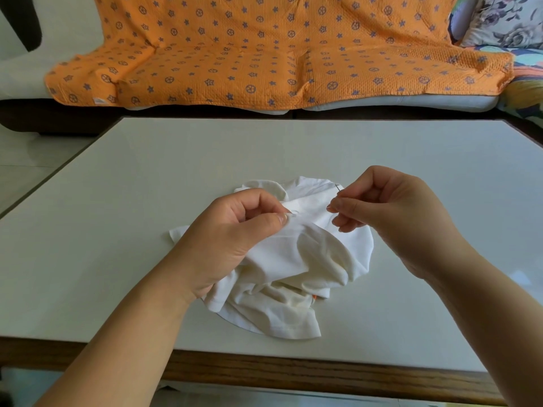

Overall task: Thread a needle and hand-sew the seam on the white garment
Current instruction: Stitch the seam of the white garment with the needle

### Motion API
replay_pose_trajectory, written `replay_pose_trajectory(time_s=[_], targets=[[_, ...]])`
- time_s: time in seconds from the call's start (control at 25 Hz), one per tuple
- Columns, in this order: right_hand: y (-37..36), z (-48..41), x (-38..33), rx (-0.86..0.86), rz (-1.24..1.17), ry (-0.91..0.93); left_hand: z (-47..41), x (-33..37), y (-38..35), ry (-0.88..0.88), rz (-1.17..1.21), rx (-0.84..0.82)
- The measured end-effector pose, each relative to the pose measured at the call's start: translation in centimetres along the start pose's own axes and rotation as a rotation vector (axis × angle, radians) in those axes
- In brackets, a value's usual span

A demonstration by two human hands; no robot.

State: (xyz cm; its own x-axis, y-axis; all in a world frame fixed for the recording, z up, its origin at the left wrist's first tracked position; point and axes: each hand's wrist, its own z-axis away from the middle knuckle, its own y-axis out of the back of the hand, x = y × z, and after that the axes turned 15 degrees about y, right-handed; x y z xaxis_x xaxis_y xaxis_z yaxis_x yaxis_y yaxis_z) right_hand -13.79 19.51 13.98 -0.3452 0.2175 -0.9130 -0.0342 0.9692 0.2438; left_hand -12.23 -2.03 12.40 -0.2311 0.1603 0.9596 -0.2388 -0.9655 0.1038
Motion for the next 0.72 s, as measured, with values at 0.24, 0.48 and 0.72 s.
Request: replay_pose_trajectory(time_s=[0.24, 0.48, 0.72], targets=[[0.7, -0.2, 0.9, 0.085, 0.331, 0.033, -0.1, -0.1, 0.1, -0.003, 0.0, 0.007], [1.2, -0.4, 1.4, 0.13, 0.394, 0.038, -0.1, -0.1, 0.1, -0.008, -0.025, 0.012], [0.7, 0.5, -1.1, -0.013, 0.306, 0.025, 0.2, 0.2, 0.2, -0.002, -0.078, -0.001]])
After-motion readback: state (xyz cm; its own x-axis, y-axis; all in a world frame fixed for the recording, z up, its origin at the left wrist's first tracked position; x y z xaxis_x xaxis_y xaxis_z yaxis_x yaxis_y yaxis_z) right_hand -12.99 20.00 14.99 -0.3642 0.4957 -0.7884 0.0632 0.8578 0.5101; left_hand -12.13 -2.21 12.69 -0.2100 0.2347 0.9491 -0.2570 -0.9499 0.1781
